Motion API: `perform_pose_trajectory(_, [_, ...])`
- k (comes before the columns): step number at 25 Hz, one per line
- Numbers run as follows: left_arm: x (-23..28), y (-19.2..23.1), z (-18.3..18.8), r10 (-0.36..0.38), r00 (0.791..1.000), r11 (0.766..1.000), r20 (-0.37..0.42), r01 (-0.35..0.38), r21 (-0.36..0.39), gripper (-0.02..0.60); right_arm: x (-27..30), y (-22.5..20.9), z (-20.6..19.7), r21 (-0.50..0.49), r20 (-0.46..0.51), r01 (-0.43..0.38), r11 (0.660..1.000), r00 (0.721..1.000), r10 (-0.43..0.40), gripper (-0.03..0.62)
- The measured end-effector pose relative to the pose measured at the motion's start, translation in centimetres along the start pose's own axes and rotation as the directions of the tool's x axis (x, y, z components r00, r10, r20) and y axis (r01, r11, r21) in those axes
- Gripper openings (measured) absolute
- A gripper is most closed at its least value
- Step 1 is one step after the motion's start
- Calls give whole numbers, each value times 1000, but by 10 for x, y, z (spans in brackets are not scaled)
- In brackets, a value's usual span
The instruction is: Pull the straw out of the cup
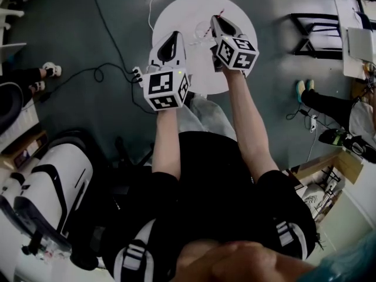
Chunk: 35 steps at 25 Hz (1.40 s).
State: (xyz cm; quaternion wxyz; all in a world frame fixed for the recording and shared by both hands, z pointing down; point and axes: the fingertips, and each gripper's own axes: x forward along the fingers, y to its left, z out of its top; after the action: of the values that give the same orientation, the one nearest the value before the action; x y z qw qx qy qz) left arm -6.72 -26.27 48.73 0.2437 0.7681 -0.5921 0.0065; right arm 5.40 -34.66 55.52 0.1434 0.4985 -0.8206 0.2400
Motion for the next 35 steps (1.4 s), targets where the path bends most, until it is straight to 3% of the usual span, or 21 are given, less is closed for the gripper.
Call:
perform_pose_trajectory(5, [-10, 1, 16, 4, 999, 1000, 33, -5, 28, 9, -28, 12, 23, -11, 69, -11, 1000, 998, 12, 35])
perform_pose_trajectory(10, [-18, -13, 34, -48, 996, 998, 71, 46, 40, 9, -54, 33, 46, -40, 129, -33, 999, 991, 38, 34])
perform_pose_trajectory(14, [-27, -26, 52, -87, 992, 992, 96, 77, 103, 9, -74, 50, 60, -33, 175, -55, 998, 983, 60, 34])
perform_pose_trajectory(20, [-40, -38, 80, -106, 985, 978, 138, 78, 195, 9, -105, 66, 86, -113, 226, -60, 992, 970, 85, 34])
perform_pose_trajectory(28, [-60, -61, 112, -168, 969, 960, 183, 118, 256, 9, -161, 81, 117, -184, 327, -47, 982, 939, 106, 34])
perform_pose_trajectory(35, [-75, -80, 116, -221, 955, 946, 196, 162, 282, 9, -215, 87, 131, -199, 422, -18, 980, 901, 102, 34])
